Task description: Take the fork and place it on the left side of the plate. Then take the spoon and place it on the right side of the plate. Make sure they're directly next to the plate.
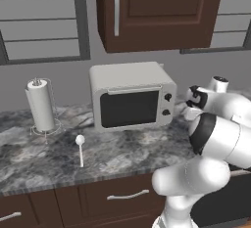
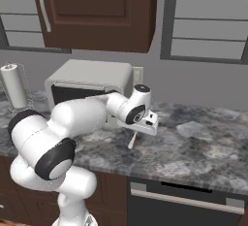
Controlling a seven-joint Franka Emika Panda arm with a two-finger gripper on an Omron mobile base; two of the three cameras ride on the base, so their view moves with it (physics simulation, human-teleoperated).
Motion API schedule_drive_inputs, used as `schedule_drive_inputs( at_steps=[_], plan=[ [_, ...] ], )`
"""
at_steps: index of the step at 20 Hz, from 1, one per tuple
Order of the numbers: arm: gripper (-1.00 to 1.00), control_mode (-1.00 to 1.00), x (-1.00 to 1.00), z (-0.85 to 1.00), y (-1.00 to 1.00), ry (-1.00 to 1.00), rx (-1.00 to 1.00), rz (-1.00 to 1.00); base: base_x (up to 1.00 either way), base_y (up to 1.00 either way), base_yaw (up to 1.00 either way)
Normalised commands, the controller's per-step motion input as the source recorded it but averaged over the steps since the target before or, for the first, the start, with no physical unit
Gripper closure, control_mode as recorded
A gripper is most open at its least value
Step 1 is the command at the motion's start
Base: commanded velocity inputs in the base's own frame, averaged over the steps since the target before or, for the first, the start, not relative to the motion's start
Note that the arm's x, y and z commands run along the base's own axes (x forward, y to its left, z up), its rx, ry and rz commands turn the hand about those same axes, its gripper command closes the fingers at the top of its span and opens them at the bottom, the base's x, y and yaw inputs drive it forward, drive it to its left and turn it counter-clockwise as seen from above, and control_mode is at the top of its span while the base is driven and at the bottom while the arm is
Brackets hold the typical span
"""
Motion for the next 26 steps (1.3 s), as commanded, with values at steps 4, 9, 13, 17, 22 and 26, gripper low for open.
schedule_drive_inputs(
  at_steps=[4, 9, 13, 17, 22, 26],
  plan=[
    [1.0, -1.0, -0.09, 0.5, 0.32, 0.0, 0.0, -0.06, 0.0, 0.0, 0.0],
    [1.0, -1.0, -0.2, 0.22, 0.35, 0.0, 0.0, -0.03, 0.0, 0.0, 0.0],
    [1.0, -1.0, -0.26, 0.26, 0.32, 0.0, 0.0, -0.02, 0.0, 0.0, 0.0],
    [1.0, -1.0, -0.21, 0.18, 0.27, 0.0, 0.0, 0.0, 0.0, 0.0, 0.0],
    [1.0, -1.0, -0.02, 0.02, 0.07, 0.0, 0.0, 0.0, 0.0, 0.0, 0.0],
    [1.0, -1.0, 0.0, 0.0, 0.0, 0.0, 0.0, 0.0, 0.0, 0.0, 0.0]
  ],
)
